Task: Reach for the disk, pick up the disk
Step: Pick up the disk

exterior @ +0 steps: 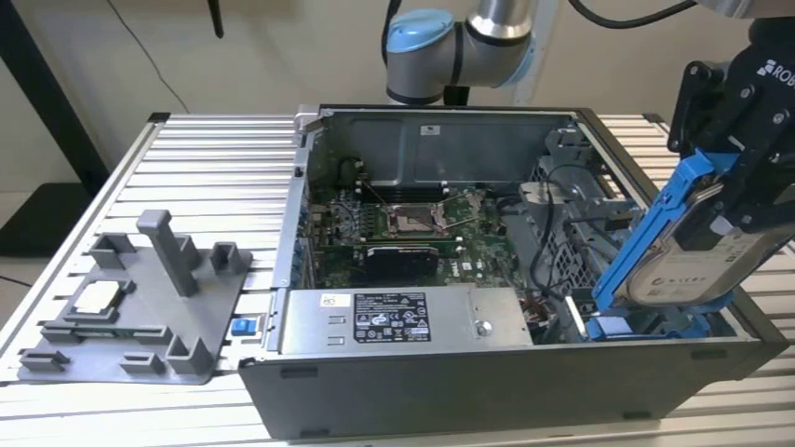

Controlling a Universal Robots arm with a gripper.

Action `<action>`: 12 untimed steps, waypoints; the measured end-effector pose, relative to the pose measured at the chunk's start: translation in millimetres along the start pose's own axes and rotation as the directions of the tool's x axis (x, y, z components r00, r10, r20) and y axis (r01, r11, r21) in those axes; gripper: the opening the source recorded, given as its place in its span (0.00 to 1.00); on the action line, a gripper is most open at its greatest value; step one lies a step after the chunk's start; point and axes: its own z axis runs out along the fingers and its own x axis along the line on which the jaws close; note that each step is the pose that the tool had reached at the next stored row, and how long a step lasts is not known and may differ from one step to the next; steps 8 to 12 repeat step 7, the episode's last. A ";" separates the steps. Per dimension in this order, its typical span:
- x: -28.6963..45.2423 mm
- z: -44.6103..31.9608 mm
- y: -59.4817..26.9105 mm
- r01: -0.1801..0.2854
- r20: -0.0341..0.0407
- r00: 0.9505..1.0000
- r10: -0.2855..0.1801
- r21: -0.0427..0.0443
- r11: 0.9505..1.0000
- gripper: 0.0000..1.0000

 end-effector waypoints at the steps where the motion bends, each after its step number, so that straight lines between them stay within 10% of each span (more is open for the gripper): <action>1: 0.0 0.0 0.0 0.000 0.000 1.000 0.000 0.000 1.000 0.00; 12: 0.0 0.1 0.0 0.000 0.000 1.000 0.000 0.000 1.000 0.00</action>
